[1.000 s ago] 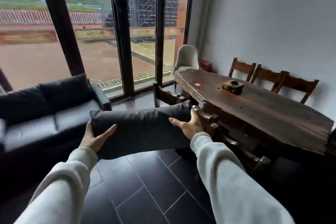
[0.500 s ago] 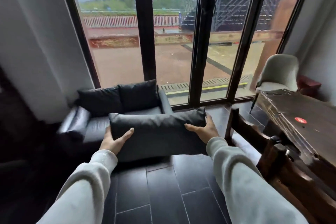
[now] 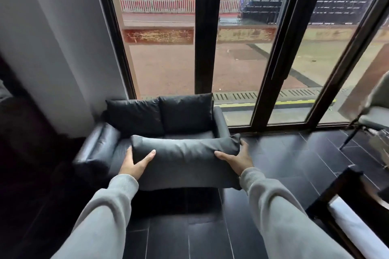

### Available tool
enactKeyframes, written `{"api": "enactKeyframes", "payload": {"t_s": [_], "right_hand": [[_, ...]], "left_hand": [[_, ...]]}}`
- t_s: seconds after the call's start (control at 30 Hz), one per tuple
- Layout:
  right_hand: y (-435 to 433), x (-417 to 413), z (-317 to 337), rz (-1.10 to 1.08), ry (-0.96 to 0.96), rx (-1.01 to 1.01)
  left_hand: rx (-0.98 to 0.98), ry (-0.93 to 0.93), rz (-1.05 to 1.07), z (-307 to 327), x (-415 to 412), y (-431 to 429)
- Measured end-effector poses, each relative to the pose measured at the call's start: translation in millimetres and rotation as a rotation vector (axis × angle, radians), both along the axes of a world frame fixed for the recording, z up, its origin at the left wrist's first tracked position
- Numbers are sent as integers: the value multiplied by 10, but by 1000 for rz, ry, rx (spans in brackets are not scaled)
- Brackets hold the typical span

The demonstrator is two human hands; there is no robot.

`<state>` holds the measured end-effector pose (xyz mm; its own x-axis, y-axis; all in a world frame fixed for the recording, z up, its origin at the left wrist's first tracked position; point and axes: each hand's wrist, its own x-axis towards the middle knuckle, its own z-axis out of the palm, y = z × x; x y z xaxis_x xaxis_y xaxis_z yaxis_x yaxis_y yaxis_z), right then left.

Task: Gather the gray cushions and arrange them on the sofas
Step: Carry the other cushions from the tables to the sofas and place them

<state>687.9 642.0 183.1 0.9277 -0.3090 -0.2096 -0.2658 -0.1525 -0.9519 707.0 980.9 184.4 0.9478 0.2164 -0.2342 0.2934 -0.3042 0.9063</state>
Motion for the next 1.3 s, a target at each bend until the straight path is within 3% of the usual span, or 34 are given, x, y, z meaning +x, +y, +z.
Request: {"api": "enactKeyframes", "payload": {"t_s": [0.3, 0.57, 0.8, 1.03, 1.3], "right_hand": [[27, 1809, -350, -208, 207, -10], [-576, 3126, -1166, -431, 339, 155], [-840, 4154, -2102, -780, 401, 371], [-578, 4617, -2986, -1241, 405, 694], [-74, 4839, -3963, -1600, 244, 720]], "left_hand": [[-7, 90, -75, -85, 2226, -32], [112, 150, -142, -558, 4343, -1019], [45, 186, -211, -1334, 5918, -1907], [74, 278, -527, -2241, 7068, -2612], [7, 428, -817, -3612, 7565, -3168]]}}
